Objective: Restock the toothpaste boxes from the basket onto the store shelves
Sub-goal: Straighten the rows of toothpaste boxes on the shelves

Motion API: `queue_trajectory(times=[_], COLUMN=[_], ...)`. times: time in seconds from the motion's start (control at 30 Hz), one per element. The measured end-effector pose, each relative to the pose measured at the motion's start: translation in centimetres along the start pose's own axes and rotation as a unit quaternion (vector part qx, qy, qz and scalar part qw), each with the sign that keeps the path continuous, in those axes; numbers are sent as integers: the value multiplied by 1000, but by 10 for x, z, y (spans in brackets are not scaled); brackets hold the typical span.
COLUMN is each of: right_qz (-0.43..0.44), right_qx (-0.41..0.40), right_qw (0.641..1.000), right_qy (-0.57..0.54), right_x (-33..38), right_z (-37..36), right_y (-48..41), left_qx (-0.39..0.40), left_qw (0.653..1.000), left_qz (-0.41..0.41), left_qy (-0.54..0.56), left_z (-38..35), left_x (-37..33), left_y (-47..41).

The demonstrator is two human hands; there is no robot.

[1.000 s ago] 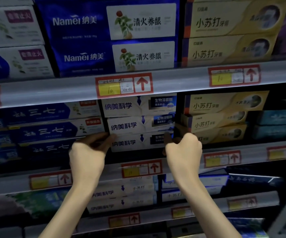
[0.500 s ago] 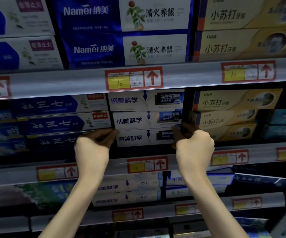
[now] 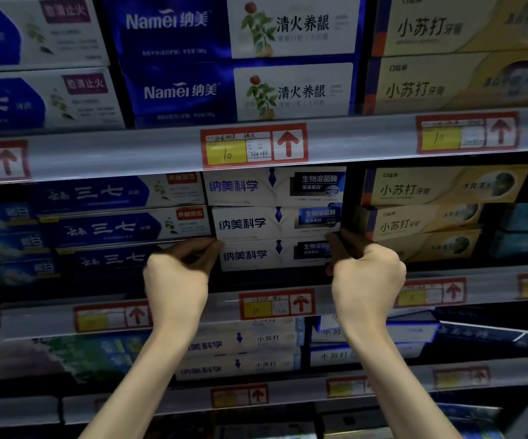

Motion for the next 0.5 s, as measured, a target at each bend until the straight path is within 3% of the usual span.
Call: queue_trajectory(times=[0.5], right_qz=[61], right_qx=[12], right_qw=[997], right_qy=[-41], right_x=[42], right_z=[19], right_y=[5], left_qx=[-42], left_qw=[999], left_qz=[-11], left_qy=[-19], left_z=[9], left_x=[-26], left_y=[2])
Point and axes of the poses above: each hand's wrist, its own y-axis away from the middle knuckle, its own z-axis out of the back of the hand, x = y × z, the point moved 9 cm from there along -y, towards the middle knuckle, and after that the axes turned 8 degrees about y, right-handed, at the moved point
